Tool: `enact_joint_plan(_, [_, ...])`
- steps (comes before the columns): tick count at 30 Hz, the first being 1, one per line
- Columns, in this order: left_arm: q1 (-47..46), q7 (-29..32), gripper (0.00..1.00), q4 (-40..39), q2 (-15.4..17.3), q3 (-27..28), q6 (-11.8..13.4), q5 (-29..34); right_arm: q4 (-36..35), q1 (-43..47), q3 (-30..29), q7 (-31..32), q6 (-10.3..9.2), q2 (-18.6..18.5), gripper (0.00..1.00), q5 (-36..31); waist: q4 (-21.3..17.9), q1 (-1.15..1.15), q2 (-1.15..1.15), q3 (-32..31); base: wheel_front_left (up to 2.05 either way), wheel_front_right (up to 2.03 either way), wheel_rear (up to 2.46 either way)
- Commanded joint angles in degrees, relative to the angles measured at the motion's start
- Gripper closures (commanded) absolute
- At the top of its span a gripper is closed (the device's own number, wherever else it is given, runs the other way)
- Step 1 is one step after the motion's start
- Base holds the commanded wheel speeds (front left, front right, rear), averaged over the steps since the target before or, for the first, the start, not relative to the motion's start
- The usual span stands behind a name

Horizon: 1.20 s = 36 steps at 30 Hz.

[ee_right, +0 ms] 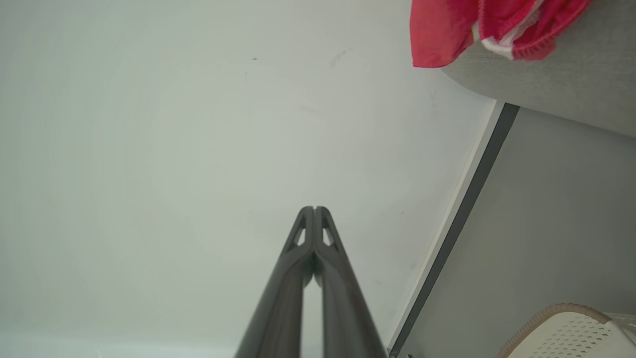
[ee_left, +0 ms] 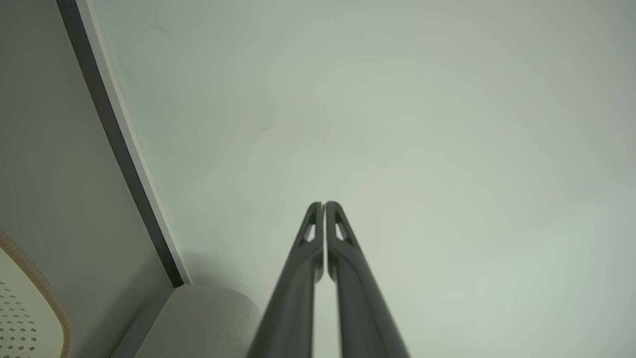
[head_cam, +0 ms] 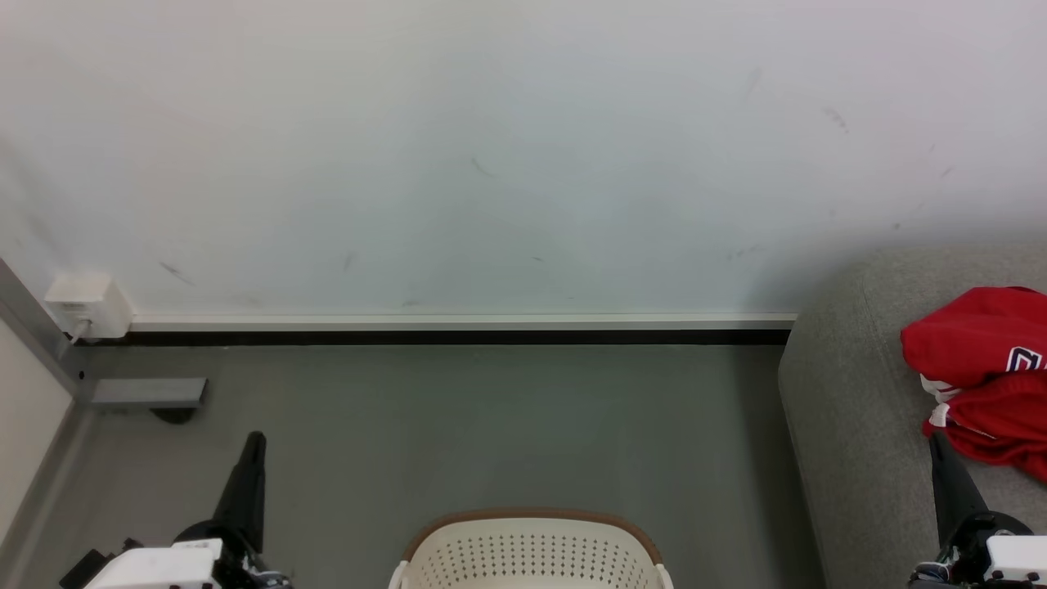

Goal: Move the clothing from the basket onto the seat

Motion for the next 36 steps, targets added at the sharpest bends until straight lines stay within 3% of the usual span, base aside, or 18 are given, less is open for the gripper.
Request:
enact_joint_plan(1, [-0.39, 0.31, 1.0, -0.17, 0.39, 0.12, -0.33, -0.85, 0.08, -0.58, -0.2, 0.19, -0.12, -0.12, 1.0, 0.39, 0.0, 0.0, 0.0, 0.0, 0.0, 0.0, 0.0])
enact_joint_plan(36, [-0.37, 0.31, 1.0, -0.15, 0.38, 0.11, -0.32, -0.84, 0.1, -0.59, -0.39, 0.4, -0.12, 0.04, 1.0, 0.08, 0.0, 0.0, 0.0, 0.0, 0.0, 0.0, 0.0])
